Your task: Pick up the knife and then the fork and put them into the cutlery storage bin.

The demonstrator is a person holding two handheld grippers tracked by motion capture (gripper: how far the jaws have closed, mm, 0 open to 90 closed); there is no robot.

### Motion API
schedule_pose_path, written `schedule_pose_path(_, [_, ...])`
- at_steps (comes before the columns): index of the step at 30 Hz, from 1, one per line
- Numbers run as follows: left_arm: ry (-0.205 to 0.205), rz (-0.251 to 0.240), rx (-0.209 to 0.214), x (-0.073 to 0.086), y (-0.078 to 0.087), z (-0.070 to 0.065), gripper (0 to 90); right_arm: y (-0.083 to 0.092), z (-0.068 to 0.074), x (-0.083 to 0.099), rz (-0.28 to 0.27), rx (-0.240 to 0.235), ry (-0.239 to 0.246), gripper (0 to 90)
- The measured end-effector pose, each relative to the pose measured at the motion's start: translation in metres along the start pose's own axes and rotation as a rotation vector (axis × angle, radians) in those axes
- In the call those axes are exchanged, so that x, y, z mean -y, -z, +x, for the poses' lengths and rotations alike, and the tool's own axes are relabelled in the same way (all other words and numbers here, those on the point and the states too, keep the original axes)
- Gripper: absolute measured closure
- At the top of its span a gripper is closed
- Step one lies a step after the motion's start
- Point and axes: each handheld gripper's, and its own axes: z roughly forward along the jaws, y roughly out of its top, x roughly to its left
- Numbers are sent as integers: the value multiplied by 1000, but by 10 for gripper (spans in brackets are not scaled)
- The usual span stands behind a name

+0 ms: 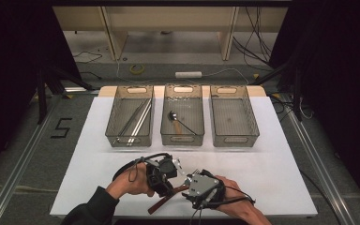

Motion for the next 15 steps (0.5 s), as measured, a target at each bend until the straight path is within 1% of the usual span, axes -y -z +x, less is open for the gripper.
schedule_pose_path(3, [1, 2, 13, -1, 0, 1, 749, -2, 2, 0, 10, 11, 43, 506])
schedule_pose_path(8, [5, 0, 25, -2, 0, -1, 749, -6, 5, 0, 33, 10, 83, 591])
schedule_pose_path(9, [5, 1, 23, -2, 0, -1, 749, -5, 3, 0, 39, 9, 123, 609])
schedule_pose_path(10, [6, 2, 24, -2, 1, -1, 749, -5, 4, 0, 42, 17, 128, 625])
schedule_pose_path(11, [4, 2, 24, -2, 1, -1, 749, -5, 5, 0, 45, 3, 131, 643])
schedule_pose_path(12, [1, 6, 24, -2, 1, -1, 749, -6, 6, 0, 50, 11, 137, 653])
schedule_pose_path(15, [1, 7, 26, -2, 1, -1, 749, -6, 8, -1, 50, 9, 164, 678])
